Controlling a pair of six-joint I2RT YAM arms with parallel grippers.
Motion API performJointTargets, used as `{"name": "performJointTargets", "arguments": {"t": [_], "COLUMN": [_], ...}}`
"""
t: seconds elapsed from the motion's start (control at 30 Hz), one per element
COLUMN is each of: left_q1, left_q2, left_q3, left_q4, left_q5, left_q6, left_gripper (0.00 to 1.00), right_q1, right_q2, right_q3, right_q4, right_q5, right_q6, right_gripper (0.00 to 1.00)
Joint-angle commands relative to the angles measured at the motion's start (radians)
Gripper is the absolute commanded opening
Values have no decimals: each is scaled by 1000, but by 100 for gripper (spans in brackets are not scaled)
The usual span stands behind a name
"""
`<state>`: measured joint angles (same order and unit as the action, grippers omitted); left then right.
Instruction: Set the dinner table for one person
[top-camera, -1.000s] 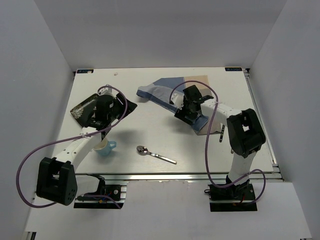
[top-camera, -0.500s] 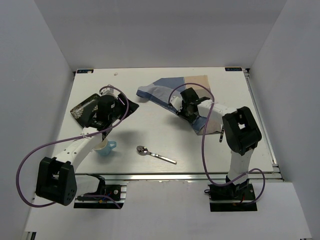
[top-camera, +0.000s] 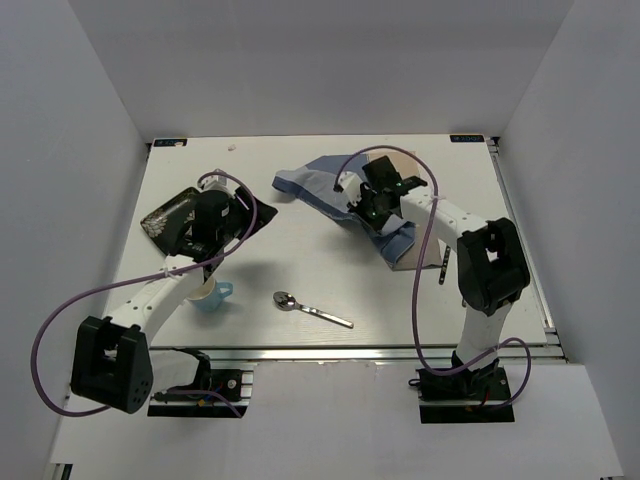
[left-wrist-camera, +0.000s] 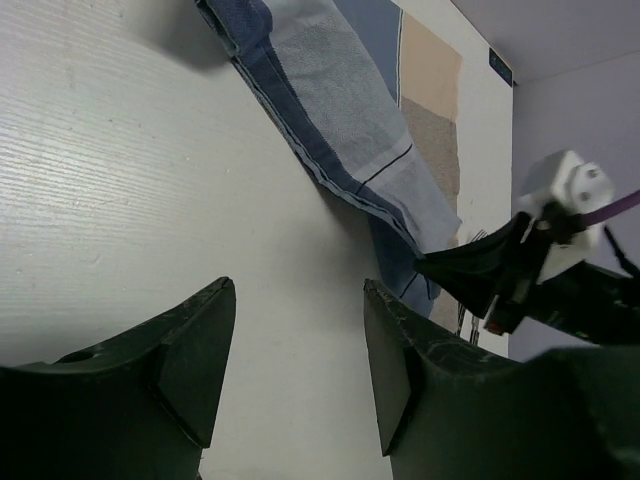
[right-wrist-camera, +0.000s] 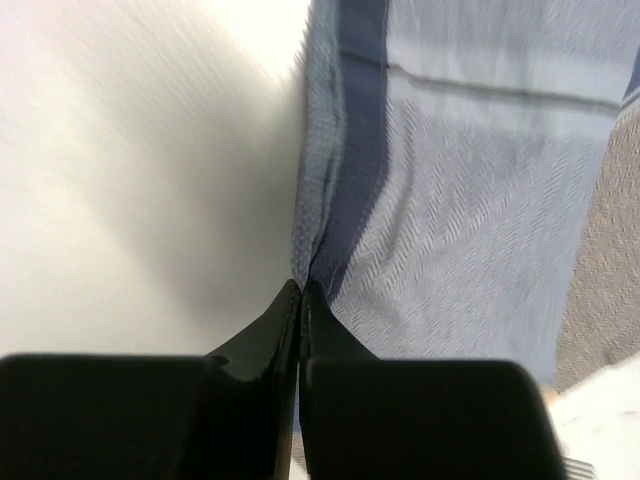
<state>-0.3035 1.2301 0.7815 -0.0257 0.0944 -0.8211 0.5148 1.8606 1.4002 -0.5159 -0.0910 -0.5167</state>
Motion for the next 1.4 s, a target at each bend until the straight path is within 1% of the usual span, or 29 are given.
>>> {"name": "performJointTargets", "arguments": {"t": [0.0, 0.07, 0.1, 0.17, 0.2, 0.3, 0.33, 0.37, 0.4, 0.43, 0.47, 0.5, 0.53, 0.57, 0.6, 0.67, 0.7, 0.77, 0.8, 0.87, 0.9, 0.97, 1.0, 1.03, 1.07, 1.1, 1.2, 1.27, 1.37], "left_q1": [-5, -5, -5, -5, -5, -5, -5, -5, -5, -5, -5, -3, -5, -5, -3, -3, -5, -5, -3, -3, -5, -5, -5, -6, -9, -14, -20, -23, -25], "left_q2": [-52, -67, -70, -90, -96, -124, -130, -141, -145, -149, -152, -158, -159, -162, -162, -153, -147, -109, -87, -19, 5, 87, 116, 144, 204, 235, 339, 377, 422], "left_q3": [42, 62, 67, 78, 81, 91, 91, 94, 97, 99, 102, 104, 105, 104, 104, 107, 108, 128, 137, 172, 183, 225, 242, 261, 284, 333, 428, 464, 505], "left_q4": [-28, -49, -74, -94, -112, -152, -163, -184, -194, -201, -210, -232, -240, -244, -253, -261, -267, -281, -287, -312, -321, -356, -367, -387, -429, -456, -536, -565, -576], "left_q5": [-34, -56, -68, -114, -136, -163, -176, -180, -182, -183, -188, -191, -194, -197, -199, -205, -206, -205, -197, -185, -170, -154, -145, -140, -147, -159, -206, -228, -236], "left_q6": [7, 20, 25, 37, 43, 51, 54, 54, 56, 57, 60, 60, 60, 60, 59, 59, 59, 62, 68, 74, 80, 91, 106, 117, 126, 146, 174, 195, 211], "left_gripper": [64, 64, 64, 64, 64, 64, 64, 64, 64, 64, 64, 64, 64, 64, 64, 64, 64, 64, 64, 64, 64, 63, 63, 63, 62, 62, 62, 62, 62], "right_q1": [27, 45, 72, 105, 140, 206, 217, 220, 220, 220, 218, 220, 220, 220, 218, 211, 194, 156, 102, 41, -23, -90, -158, -194, -231, -296, -395, -430, -490], "right_q2": [-60, -55, -52, -37, -28, 31, 47, 83, 103, 130, 187, 210, 227, 236, 230, 195, 181, 143, 137, 143, 146, 155, 158, 160, 158, 158, 170, 213, 268], "right_q3": [143, 219, 238, 267, 288, 344, 356, 368, 381, 434, 474, 511, 560, 566, 562, 542, 525, 459, 441, 410, 399, 381, 370, 359, 350, 335, 315, 339, 356], "right_q4": [-102, -147, -156, -154, -141, -113, -75, -55, -38, -41, -82, -96, -105, -99, -60, -18, 31, 82, 105, 93, 86, 63, 57, 57, 62, 65, 77, 45, 43], "right_q5": [-258, -346, -419, -487, -554, -653, -658, -676, -719, -739, -762, -814, -843, -863, -877, -860, -801, -732, -645, -546, -448, -365, -302, -276, -259, -239, -175, -155, -159], "right_q6": [139, 216, 240, 308, 328, 383, 400, 426, 460, 455, 449, 451, 451, 455, 464, 457, 457, 478, 489, 471, 456, 417, 409, 408, 411, 406, 397, 396, 403], "right_gripper": [0, 0, 0, 0, 0, 0, 7, 17, 41, 45, 47, 54, 59, 63, 73, 79, 81, 81, 79, 79, 78, 78, 78, 78, 78, 78, 78, 78, 78]}}
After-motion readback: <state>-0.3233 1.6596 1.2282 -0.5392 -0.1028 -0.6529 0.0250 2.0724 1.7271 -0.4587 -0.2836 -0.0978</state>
